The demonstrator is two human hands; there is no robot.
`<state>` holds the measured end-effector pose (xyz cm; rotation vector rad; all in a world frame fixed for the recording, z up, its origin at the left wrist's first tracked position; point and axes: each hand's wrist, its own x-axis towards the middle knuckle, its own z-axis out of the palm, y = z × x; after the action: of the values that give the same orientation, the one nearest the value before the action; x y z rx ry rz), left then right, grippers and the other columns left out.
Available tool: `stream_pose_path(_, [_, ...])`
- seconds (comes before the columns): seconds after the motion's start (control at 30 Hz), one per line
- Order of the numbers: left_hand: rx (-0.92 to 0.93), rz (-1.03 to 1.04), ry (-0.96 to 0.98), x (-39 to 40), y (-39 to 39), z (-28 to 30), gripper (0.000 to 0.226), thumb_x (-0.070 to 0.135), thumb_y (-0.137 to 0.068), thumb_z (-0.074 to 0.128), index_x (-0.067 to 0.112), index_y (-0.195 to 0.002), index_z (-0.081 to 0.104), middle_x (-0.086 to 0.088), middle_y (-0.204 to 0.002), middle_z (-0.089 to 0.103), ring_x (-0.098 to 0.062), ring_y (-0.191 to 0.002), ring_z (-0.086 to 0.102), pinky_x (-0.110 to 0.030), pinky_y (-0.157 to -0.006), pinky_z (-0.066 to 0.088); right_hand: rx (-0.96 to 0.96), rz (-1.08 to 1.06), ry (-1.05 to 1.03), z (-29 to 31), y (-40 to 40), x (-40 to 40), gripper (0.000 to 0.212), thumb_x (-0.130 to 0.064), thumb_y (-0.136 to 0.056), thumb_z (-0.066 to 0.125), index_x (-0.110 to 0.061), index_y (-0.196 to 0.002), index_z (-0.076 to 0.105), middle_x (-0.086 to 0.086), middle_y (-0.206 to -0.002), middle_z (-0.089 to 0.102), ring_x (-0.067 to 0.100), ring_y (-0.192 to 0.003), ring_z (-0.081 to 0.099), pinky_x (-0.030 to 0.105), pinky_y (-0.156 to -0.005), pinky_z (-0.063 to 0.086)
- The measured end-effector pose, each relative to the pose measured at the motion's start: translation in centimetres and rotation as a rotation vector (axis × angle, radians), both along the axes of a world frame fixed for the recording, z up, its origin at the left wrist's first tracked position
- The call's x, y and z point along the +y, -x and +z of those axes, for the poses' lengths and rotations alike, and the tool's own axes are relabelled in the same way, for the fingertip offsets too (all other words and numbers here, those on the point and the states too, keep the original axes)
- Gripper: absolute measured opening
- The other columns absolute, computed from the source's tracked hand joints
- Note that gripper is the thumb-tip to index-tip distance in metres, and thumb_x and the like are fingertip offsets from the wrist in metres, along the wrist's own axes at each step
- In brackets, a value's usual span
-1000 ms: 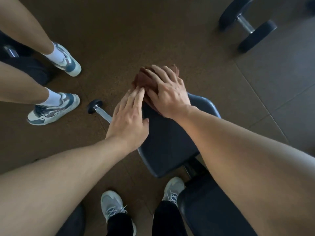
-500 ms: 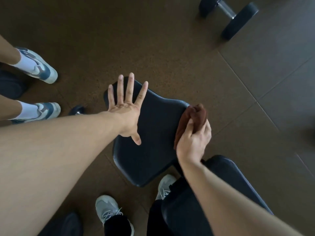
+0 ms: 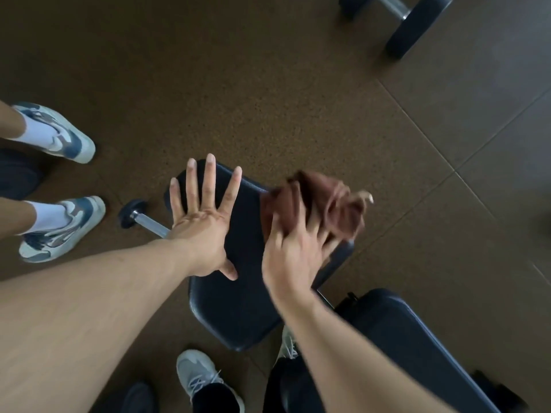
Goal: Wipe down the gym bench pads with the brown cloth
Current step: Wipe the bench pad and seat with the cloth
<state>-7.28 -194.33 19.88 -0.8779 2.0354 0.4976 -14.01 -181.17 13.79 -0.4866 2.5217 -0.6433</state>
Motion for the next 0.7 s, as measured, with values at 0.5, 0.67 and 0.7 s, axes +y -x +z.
stream_pose_path(0.5, [0.097, -0.008, 0.051, 0.1, -1.0, -1.2, 0.173, 0.053, -0.050, 0.096, 0.030, -0.138, -0.051, -0.010, -0.130, -0.070, -0.038, -0.126, -0.059, -0.059, -0.114, -0.026, 0.042, 0.467, 0.181, 0.6, 6.0, -3.9, 0.045, -0.052, -0.107, 0.031, -0.034, -0.133, 0.064, -0.013, -0.114, 0.071, 0.013, -0.113, 0.062, 0.035, -0.103, 0.040])
stream_pose_path(0.67, [0.255, -0.027, 0.105, 0.0, -2.3, -2.2, 0.175, 0.058, -0.044, 0.096, 0.027, -0.147, -0.042, -0.007, -0.142, -0.062, -0.033, -0.133, -0.053, -0.056, -0.118, -0.022, 0.271, 0.484, 0.260, -2.4, 1.3, 2.1, 0.056, -0.047, -0.108, 0.035, -0.020, -0.154, 0.049, -0.001, -0.160, 0.047, 0.023, -0.154, 0.032, 0.049, -0.127, 0.019])
stream_pose_path(0.7, [0.316, -0.037, 0.126, 0.0, -3.0, -2.4, 0.173, 0.063, -0.045, 0.094, 0.023, -0.150, -0.038, -0.006, -0.147, -0.057, -0.030, -0.136, -0.051, -0.053, -0.120, -0.021, 0.280, 0.469, 0.249, -2.5, 0.5, 2.4, 0.056, -0.047, -0.107, 0.035, -0.020, -0.155, 0.048, -0.001, -0.163, 0.042, 0.023, -0.157, 0.027, 0.051, -0.128, 0.016])
